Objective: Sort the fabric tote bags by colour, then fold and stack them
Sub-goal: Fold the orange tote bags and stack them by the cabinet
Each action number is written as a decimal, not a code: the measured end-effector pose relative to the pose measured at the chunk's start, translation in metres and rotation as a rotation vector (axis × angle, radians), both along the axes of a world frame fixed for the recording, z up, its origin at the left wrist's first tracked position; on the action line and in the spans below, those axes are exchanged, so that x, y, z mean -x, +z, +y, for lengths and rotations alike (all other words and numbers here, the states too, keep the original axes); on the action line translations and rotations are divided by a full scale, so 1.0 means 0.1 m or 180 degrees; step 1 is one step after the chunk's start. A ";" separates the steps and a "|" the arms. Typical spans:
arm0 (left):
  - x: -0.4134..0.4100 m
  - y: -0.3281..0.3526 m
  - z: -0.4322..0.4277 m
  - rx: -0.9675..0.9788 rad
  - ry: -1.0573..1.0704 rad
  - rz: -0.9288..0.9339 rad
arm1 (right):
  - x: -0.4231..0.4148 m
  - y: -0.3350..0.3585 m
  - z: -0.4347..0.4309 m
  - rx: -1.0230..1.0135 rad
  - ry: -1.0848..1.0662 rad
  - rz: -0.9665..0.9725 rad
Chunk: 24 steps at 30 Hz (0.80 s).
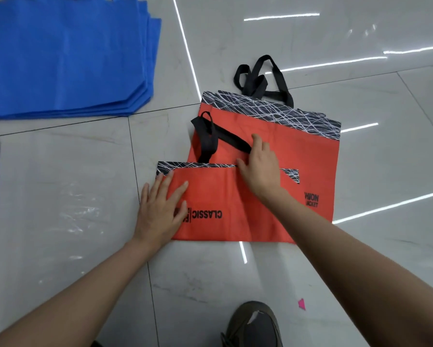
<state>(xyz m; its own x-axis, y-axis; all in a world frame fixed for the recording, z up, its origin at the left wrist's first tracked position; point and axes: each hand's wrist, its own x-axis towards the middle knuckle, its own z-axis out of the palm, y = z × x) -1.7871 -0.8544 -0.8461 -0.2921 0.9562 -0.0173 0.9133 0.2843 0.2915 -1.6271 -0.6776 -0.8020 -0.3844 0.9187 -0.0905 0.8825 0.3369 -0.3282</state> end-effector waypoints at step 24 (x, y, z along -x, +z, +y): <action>0.00 0.04 0.12 0.0206 -0.0131 -0.0235 | -0.33 0.41 -0.48 -0.0443 0.1975 0.0751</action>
